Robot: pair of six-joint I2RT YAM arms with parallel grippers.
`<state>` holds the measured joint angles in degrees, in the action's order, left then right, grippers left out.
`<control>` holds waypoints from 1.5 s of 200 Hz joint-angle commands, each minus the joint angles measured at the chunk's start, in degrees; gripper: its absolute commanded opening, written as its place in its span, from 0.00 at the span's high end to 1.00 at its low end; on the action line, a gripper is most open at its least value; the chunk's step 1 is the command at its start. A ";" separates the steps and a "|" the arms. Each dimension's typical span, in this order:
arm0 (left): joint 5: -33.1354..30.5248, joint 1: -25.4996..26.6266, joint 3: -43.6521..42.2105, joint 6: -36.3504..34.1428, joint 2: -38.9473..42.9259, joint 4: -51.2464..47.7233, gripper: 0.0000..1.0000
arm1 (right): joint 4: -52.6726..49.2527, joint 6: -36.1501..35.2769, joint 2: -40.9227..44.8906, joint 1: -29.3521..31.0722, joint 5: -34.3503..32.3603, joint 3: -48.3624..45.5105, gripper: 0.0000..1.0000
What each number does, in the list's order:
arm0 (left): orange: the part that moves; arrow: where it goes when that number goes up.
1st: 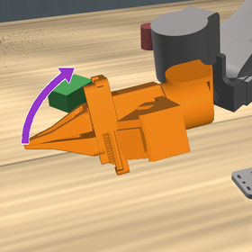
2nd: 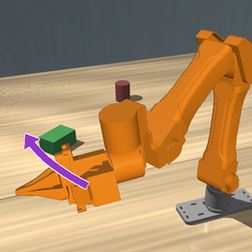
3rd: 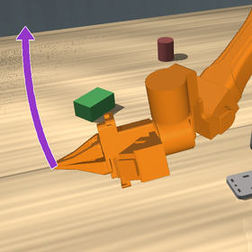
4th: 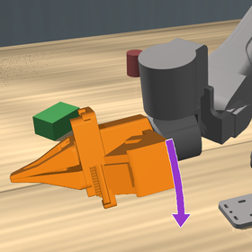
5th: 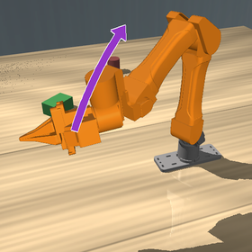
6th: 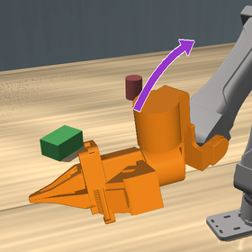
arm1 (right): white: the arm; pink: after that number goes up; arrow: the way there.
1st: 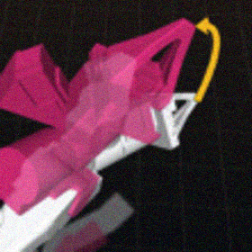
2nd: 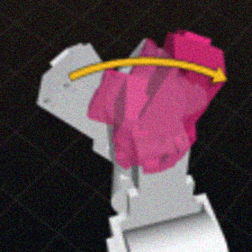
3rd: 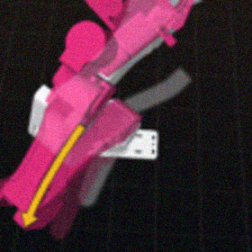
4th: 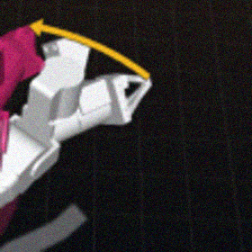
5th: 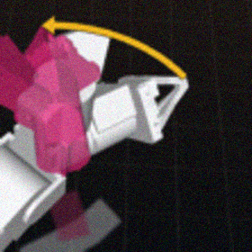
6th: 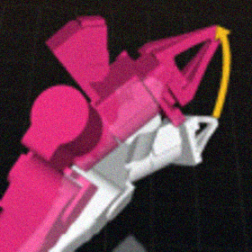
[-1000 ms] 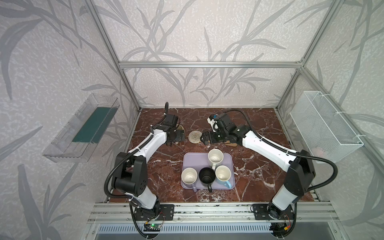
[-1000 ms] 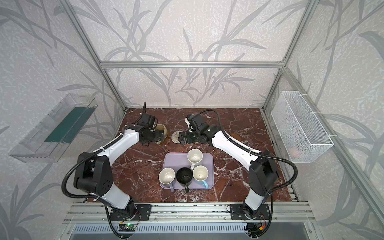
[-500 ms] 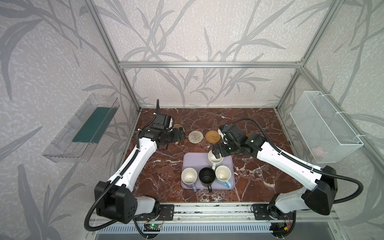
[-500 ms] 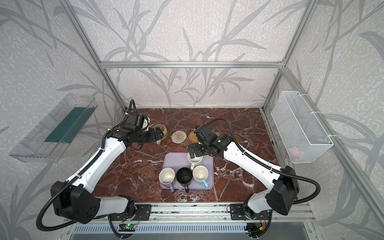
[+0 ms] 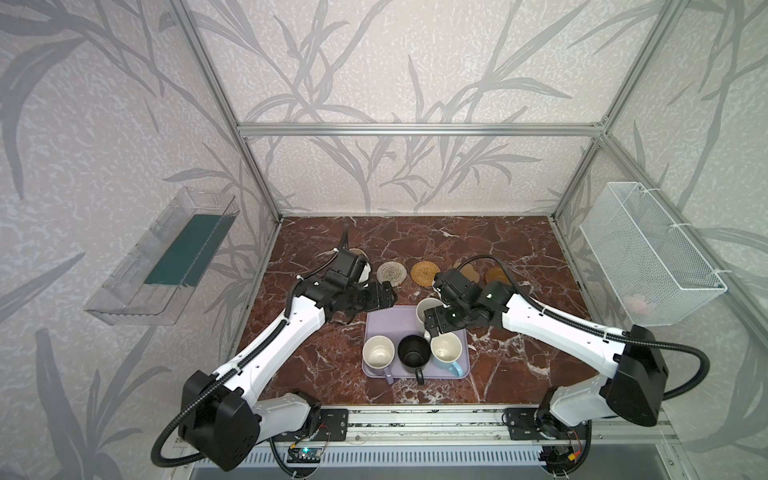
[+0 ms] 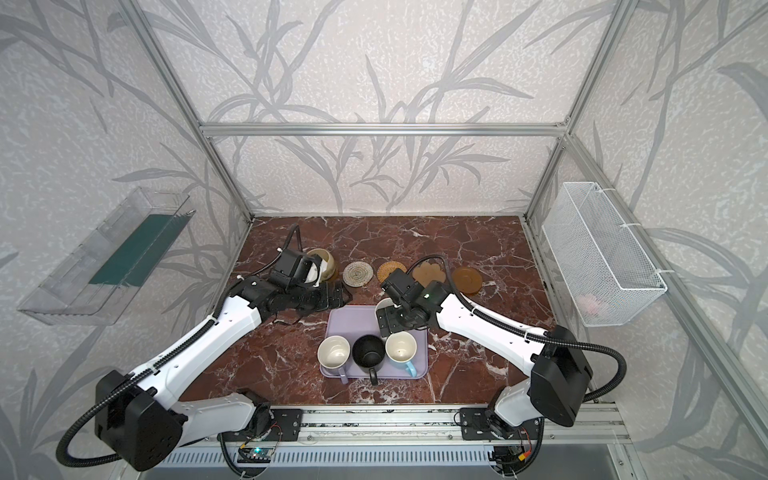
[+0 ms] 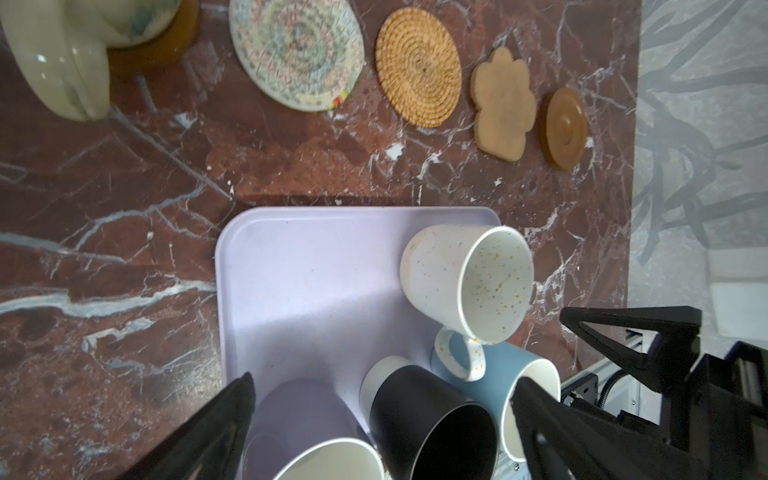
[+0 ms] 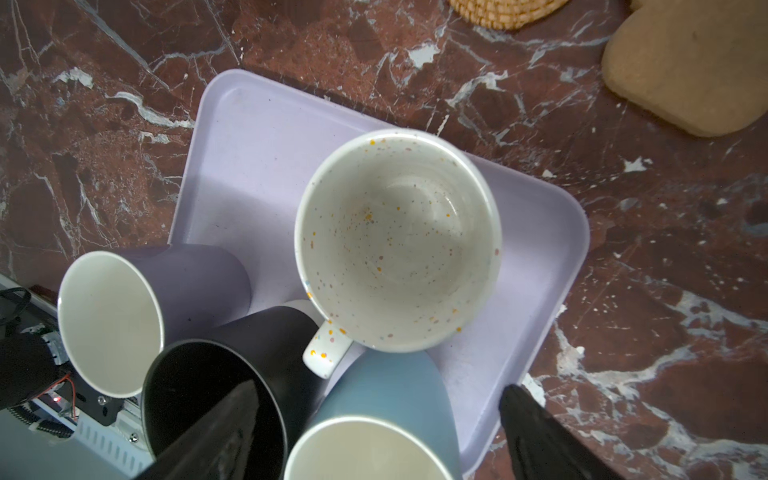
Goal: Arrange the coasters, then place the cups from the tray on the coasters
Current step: 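Release the beige mug with the left gripper while the right gripper returns to the tray, then lower the right gripper into the white speckled mug while the left gripper hovers nearby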
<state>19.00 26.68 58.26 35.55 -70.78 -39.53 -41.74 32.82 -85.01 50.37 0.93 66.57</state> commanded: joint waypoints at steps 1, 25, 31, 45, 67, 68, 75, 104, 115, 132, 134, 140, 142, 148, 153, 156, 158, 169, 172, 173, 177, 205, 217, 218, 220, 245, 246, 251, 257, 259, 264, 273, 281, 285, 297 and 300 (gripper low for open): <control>-1.41 1.98 -0.50 1.91 0.55 1.60 0.01 | 1.01 1.01 -1.79 0.60 -1.00 -0.51 0.15; -0.78 2.65 -1.38 2.50 1.07 2.09 0.01 | 1.63 1.02 -3.65 0.61 -2.02 -0.19 0.20; -0.79 2.78 -1.61 2.51 1.30 2.10 0.01 | 1.79 0.95 -4.11 0.60 -2.15 -0.16 0.21; -1.03 2.92 -2.26 2.69 1.63 2.33 0.01 | 2.05 0.93 -5.10 0.61 -2.43 -0.01 0.23; -1.00 3.02 -3.38 3.10 1.96 2.28 0.01 | 2.62 1.02 -6.33 0.76 -2.08 0.02 0.26; -0.99 3.03 -3.40 3.11 1.96 2.27 0.01 | 2.62 1.02 -6.36 0.77 -2.08 -0.01 0.26; -0.97 3.10 -3.61 3.21 2.12 2.30 0.01 | 2.60 0.93 -6.63 0.85 -2.07 0.09 0.26; -1.38 3.14 -3.94 3.12 2.25 2.13 0.01 | 3.08 0.80 -7.51 1.05 -3.01 -0.21 0.27; -1.45 3.16 -3.98 3.25 2.08 2.42 0.01 | 3.12 0.59 -8.09 1.05 -3.35 -0.08 0.28; -1.25 3.21 -4.06 3.62 1.75 2.93 0.02 | 3.45 0.32 -9.04 1.02 -3.88 0.17 0.30; -1.19 3.25 -4.10 3.64 1.67 2.91 0.02 | 3.51 0.25 -9.14 1.00 -3.97 0.24 0.30; -1.24 3.36 -4.16 3.81 1.75 3.05 0.02 | 3.57 0.08 -9.48 1.03 -4.09 0.34 0.31; -1.23 3.38 -4.17 3.82 1.73 3.05 0.02 | 3.45 0.06 -9.65 1.02 -4.20 0.46 0.31; -1.24 3.46 -4.18 3.91 1.83 3.25 0.02 | 3.38 -0.03 -9.94 1.02 -4.34 0.61 0.32; -1.31 3.51 -4.23 3.87 1.81 3.27 0.02 | 3.44 -0.03 -10.16 1.00 -4.36 0.72 0.32; -1.33 3.53 -4.29 3.83 1.88 3.29 0.02 | 3.42 -0.10 -10.28 0.99 -4.36 0.75 0.33; -1.36 3.55 -4.25 3.80 1.88 3.27 0.02 | 3.42 -0.07 -10.38 1.03 -4.31 0.73 0.33; -1.56 3.56 -4.33 3.61 1.97 3.06 0.02 | 3.68 -0.12 -10.55 1.01 -4.43 0.68 0.34; -1.64 3.59 -4.30 3.55 1.92 3.04 0.02 | 3.79 -0.08 -10.60 1.02 -4.44 0.73 0.34; -1.67 3.57 -4.34 3.51 1.94 2.96 0.02 | 3.78 -0.06 -10.61 0.99 -4.49 0.74 0.34; -1.65 3.60 -4.30 3.40 1.90 2.82 0.02 | 3.90 -0.08 -10.61 0.99 -4.53 0.68 0.35; -1.84 3.57 -4.38 3.14 1.61 2.69 0.02 | 3.97 -0.51 -10.79 0.74 -5.17 1.37 0.39; -1.79 3.57 -4.53 3.12 1.61 2.94 0.02 | 3.41 -1.03 -11.23 0.69 -5.45 2.11 0.45; -1.83 3.56 -4.55 3.12 1.61 2.95 0.02 | 3.41 -1.03 -11.23 0.69 -5.45 2.11 0.45; -1.86 3.56 -4.53 3.12 1.61 2.96 0.02 | 3.33 -1.12 -11.29 0.69 -5.53 2.22 0.45; -2.05 3.63 -4.69 3.03 1.61 2.96 0.02 | 2.31 -1.52 -11.78 0.61 -6.33 2.69 0.48; -2.09 3.64 -4.67 3.03 1.61 2.96 0.02 | 2.33 -1.53 -11.77 0.61 -6.35 2.74 0.48; -2.19 3.61 -4.77 2.98 1.64 2.93 0.02 | 2.33 -1.45 -11.76 0.61 -6.50 2.62 0.49; -2.21 3.56 -4.80 2.97 1.68 2.85 0.02 | 2.35 -1.59 -11.76 0.52 -6.48 2.69 0.50; -2.22 3.56 -4.86 2.89 1.63 2.81 0.02 | 2.29 -1.61 -11.80 0.52 -6.42 2.76 0.50; -2.27 3.56 -4.91 2.86 1.80 2.72 0.02 | 2.06 -1.61 -11.85 0.52 -6.46 2.92 0.51; -2.57 3.59 -5.06 2.86 2.02 2.55 0.02 | 2.01 -1.52 -11.90 0.52 -6.72 3.07 0.52; -2.74 3.58 -5.10 2.80 2.18 2.57 0.02 | 2.33 -1.44 -11.84 0.52 -6.73 2.96 0.54; -2.87 3.56 -5.18 2.81 2.25 2.58 0.02 | 2.47 -1.44 -11.85 0.52 -6.77 2.96 0.55; -3.07 3.58 -5.15 2.61 2.32 2.47 0.02 | 2.39 -1.40 -12.17 0.52 -7.04 3.32 0.57; -3.02 3.58 -5.07 2.61 2.25 2.42 0.02 | 2.28 -1.46 -12.27 0.52 -7.04 3.51 0.57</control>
<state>17.56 29.98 53.82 38.59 -69.73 -36.71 -38.74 31.64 -96.33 51.05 -4.08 67.81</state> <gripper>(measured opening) 0.980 0.446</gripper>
